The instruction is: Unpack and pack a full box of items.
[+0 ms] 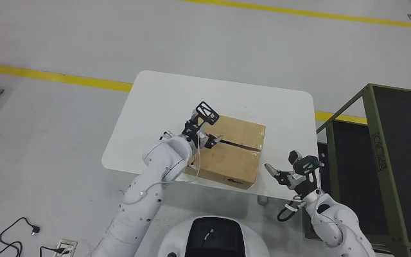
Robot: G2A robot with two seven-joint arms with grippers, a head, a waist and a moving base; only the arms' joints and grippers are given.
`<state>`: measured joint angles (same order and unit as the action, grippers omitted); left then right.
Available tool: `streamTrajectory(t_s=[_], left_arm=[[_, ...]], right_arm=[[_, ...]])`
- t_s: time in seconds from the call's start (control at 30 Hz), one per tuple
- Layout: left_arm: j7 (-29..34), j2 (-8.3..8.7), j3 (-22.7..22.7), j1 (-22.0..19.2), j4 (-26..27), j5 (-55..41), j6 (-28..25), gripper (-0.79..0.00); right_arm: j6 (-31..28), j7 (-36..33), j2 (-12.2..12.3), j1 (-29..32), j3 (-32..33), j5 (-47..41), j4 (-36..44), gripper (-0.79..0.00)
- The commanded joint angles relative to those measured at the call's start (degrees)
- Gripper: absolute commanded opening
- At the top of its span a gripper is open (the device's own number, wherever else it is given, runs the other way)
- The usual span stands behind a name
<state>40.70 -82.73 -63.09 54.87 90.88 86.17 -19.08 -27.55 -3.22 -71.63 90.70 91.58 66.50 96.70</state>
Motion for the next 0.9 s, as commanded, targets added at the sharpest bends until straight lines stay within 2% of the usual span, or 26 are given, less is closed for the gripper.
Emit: streamTrajectory(t_s=[0.0, 0.4, 0.87], left_arm=[[1.0, -0.21, 1.6, -1.6, -1.5, 0.4, -0.9, 0.0], [2.8, -1.02, 7.4, -6.6, -8.3, 8.2, -1.5, 0.0], [0.6, -2.36, 11.1, -9.4, -14.2, 12.2, 2.4, 0.0]], right_arm=[[-0.1, 0.3, 0.0, 0.2, -0.1, -0.5, -0.1, 0.0], [0.1, 1.2, 0.4, 1.2, 0.2, -1.8, -0.9, 0.0], [-0.7, 0.6, 0.8, 0.6, 0.2, -3.7, -2.7, 0.0]])
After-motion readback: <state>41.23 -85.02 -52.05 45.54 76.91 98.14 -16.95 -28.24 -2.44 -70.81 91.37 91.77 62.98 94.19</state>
